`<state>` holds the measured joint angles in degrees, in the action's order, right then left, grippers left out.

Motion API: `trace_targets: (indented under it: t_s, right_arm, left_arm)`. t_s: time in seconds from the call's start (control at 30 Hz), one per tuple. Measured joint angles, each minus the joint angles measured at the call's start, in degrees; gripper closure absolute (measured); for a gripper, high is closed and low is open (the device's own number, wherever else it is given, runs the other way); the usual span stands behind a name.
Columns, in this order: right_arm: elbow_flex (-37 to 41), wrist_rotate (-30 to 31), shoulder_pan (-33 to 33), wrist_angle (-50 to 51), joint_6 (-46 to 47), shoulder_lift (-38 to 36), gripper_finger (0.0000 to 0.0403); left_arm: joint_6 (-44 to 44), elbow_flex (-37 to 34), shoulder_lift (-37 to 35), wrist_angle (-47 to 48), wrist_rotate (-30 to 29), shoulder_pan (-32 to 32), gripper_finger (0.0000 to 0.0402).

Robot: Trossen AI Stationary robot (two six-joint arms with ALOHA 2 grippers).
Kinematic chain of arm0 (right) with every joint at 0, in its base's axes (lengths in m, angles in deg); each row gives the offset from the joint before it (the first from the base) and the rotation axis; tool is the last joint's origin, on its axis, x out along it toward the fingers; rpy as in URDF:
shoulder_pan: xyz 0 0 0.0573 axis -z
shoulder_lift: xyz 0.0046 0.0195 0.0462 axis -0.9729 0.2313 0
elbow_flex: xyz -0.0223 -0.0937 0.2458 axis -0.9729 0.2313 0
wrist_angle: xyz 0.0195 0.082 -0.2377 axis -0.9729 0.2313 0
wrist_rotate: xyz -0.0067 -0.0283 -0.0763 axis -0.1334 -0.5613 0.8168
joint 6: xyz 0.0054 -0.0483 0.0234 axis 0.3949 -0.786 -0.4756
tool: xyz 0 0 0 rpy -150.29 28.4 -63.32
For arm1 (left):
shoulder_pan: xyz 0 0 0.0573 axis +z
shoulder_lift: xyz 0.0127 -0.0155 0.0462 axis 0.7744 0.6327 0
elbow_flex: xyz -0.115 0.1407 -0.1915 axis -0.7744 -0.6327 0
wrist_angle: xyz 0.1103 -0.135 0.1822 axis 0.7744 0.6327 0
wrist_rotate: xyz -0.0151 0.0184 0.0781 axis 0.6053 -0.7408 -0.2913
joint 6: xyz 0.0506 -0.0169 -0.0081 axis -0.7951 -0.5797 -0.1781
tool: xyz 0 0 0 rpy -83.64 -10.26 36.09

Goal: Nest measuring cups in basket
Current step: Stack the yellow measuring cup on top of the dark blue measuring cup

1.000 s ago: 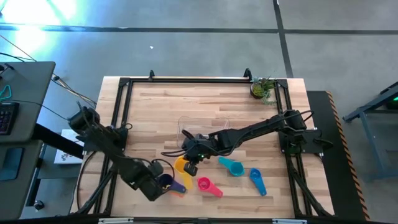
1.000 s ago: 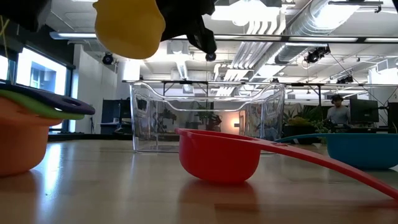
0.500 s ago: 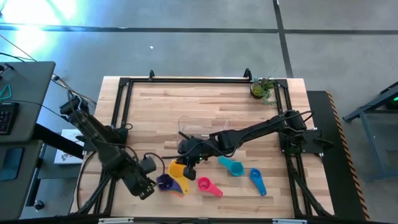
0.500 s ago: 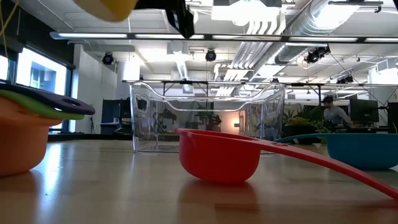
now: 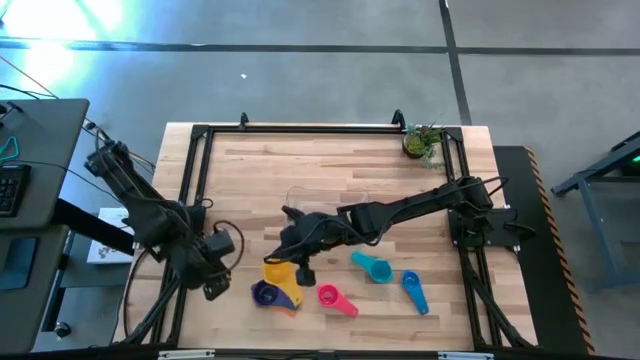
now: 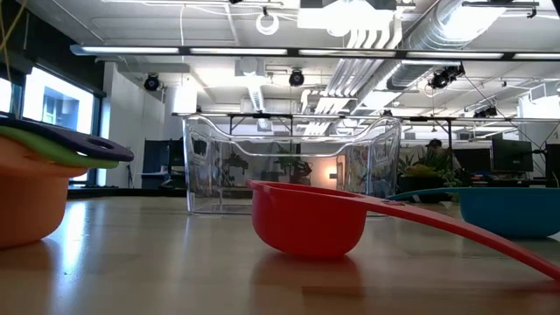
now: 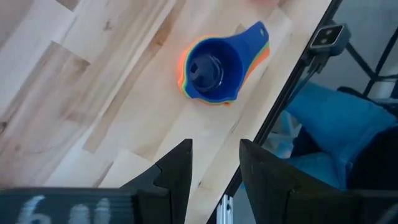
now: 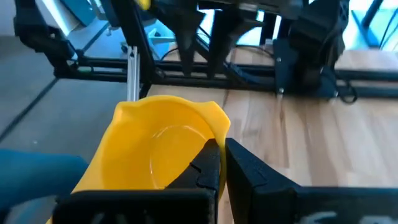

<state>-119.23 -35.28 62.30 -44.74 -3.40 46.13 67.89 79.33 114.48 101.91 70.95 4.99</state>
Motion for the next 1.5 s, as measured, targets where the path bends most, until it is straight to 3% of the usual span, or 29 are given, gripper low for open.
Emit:
trace_targets:
  t_s: [0.23,0.67,1.3,1.5]
  right_arm:
    - [-0.34,-2.51,0.09,-3.6,-8.39,0.05,0.04]
    - [-0.73,-4.21,1.06,-3.88,-8.48,1.21,0.04]
    - [-20.98,-9.52,0.89,14.31,-11.57,15.26,0.04]
    - [-23.07,-11.31,0.38,15.73,-13.6,19.35,0.04]
  left_arm:
    - [0.04,0.0,-3.46,0.53,-2.03,0.02,0.028]
    - [-0.41,0.0,-3.89,0.61,-2.99,-0.02,0.028]
    - [2.13,0.02,-3.89,3.12,-2.98,-0.02,0.028]
    - [2.58,0.02,-3.87,4.09,-2.98,-0.04,0.028]
